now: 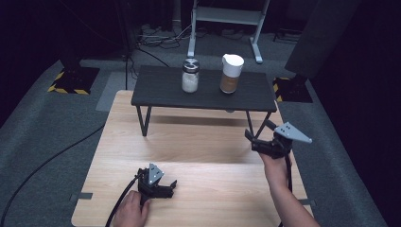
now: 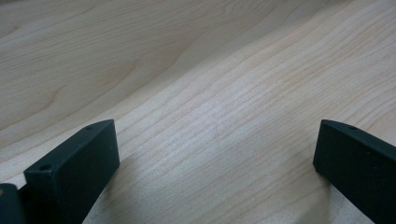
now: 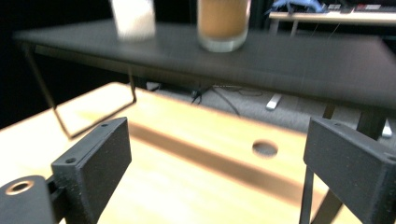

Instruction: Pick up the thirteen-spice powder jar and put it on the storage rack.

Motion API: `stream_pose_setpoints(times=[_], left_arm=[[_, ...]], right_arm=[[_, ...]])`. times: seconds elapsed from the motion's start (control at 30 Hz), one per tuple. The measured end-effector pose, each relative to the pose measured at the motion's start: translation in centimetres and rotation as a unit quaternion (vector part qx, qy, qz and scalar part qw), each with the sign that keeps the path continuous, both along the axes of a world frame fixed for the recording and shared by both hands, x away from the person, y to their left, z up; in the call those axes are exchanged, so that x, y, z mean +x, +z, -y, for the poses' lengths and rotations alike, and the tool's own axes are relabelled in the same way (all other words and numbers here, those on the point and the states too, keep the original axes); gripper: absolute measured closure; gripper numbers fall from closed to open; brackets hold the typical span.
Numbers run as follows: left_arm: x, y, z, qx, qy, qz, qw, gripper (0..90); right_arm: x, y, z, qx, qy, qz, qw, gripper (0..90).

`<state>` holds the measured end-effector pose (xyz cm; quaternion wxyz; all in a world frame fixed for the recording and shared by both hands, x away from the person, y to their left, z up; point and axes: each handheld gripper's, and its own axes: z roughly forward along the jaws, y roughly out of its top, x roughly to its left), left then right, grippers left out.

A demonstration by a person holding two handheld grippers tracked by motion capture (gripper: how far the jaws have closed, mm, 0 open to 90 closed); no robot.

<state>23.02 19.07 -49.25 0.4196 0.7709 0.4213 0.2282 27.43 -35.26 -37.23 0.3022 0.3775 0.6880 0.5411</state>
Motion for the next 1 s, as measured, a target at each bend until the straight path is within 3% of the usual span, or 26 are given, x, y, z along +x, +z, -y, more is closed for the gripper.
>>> stream_pose_setpoints(times=[0.13,0.3,0.53,0.73,0.87,1.0], left_arm=[[0.0,0.0,0.0,0.000,0.000,0.000,1.0000,0.3],[0.0,0.0,0.0,0.000,0.000,0.000,1.0000,0.3],[0.0,0.0,0.0,-0.001,0.000,0.000,1.0000,0.3],[0.0,0.0,0.0,0.000,0.001,0.000,1.0000,0.3],[0.0,0.0,0.0,-0.001,0.001,0.000,1.0000,0.3],[0.0,0.0,0.0,-0.001,0.001,0.000,1.0000,0.3]], right_arm=[[-1.5,-3.0,0.4,-0.016,0.004,-0.012,0.9998,6.8],[-2.7,-5.9,0.6,-0.038,0.005,-0.047,0.9981,5.7],[-4.5,-9.5,1.0,-0.060,-0.015,-0.070,0.9956,5.3],[-4.6,-11.2,1.2,-0.075,-0.023,-0.102,0.9917,4.6],[-4.5,-11.4,1.3,-0.072,-0.028,-0.108,0.9911,4.1],[-4.2,-11.3,0.8,-0.084,-0.030,-0.122,0.9885,4.1]])
